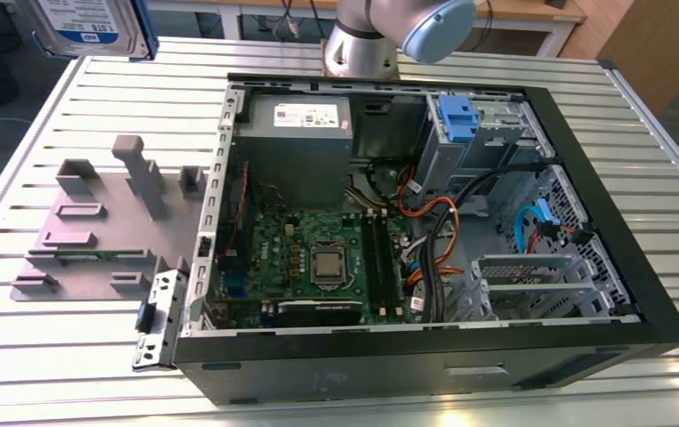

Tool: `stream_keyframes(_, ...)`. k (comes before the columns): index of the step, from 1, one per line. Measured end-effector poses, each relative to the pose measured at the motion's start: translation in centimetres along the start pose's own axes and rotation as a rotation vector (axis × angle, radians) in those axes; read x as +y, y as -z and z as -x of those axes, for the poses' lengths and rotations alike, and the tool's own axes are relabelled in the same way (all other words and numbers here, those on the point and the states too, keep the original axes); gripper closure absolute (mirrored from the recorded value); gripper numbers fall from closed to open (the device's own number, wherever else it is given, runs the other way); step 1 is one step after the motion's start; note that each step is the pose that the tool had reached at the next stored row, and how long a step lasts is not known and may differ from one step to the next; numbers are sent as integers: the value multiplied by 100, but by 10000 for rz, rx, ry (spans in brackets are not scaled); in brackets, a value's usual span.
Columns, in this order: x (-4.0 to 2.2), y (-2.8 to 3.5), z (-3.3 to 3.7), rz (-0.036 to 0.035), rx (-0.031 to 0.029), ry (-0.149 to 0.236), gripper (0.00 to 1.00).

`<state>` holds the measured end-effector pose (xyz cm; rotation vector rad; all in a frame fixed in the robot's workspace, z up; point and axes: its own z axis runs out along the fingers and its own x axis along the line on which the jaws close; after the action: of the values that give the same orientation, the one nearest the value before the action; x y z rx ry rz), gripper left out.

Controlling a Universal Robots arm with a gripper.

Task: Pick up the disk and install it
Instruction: 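Pick up the disk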

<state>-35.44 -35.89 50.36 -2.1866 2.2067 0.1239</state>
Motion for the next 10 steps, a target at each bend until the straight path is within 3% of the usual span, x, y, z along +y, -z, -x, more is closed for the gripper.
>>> stream_keyframes(10,-21,0,0,0,0,0,63)
